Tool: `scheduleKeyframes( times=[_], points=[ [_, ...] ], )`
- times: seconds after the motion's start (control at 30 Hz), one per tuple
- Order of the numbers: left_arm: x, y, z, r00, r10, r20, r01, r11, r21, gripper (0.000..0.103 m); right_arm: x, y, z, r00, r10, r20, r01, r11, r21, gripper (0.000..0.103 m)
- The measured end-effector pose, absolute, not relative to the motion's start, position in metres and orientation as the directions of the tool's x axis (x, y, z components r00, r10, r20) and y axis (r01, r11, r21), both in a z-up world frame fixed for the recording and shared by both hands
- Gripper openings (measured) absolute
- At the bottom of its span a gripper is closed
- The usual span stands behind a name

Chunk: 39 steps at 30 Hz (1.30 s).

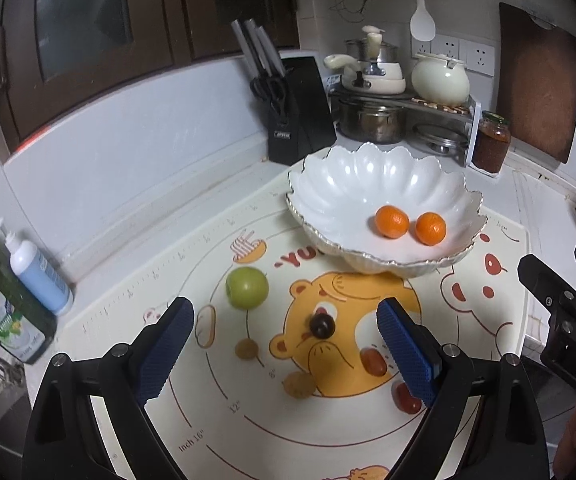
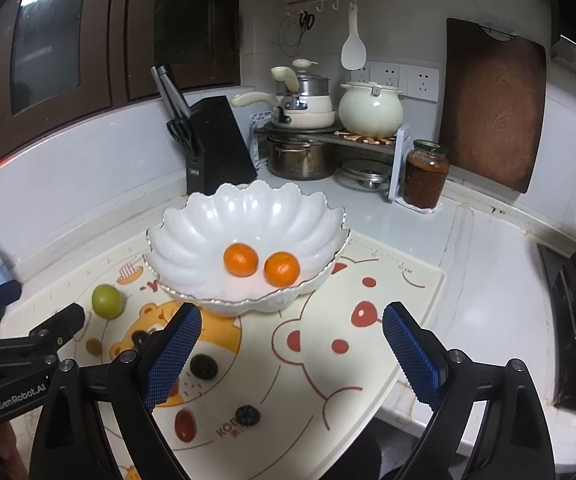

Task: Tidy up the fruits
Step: 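Withdraw both open tools from the bowl back over the mat, then grasp the brown round fruit with the left tool while the right tool grasps the blueberry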

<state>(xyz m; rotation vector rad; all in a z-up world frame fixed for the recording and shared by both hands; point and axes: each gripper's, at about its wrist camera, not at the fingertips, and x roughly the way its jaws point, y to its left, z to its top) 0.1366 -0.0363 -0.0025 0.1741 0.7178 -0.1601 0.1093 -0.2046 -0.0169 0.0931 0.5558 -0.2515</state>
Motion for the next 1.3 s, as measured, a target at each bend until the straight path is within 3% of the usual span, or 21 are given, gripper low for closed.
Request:
scheduleKeyframes(
  times=[0.67,0.9,1.3],
  points=[
    [0.124,-0.027,-0.065,0.701,-0.062,-0.711,0.209,0.970,0.121,0.094,0.104,-0.192,-0.075,0.781,-0.211,-0.588,0.250,0.968,-0.015,0.093],
    [0.129,-0.026,-0.084,0.673,-0.060,-0.738,0.220,0.968,0.122,0.088,0.107,-0.189,-0.093,0.768,-0.197,-0.610,0.245,0.969,-0.005,0.092],
    [0.137,-0.028,-0.099,0.666,-0.058,-0.743,0.225,0.966,0.126,0.078,0.116,-0.188,-0.113,0.736,-0.163,-0.657,0.220,0.975,0.005,0.070]
  ],
)
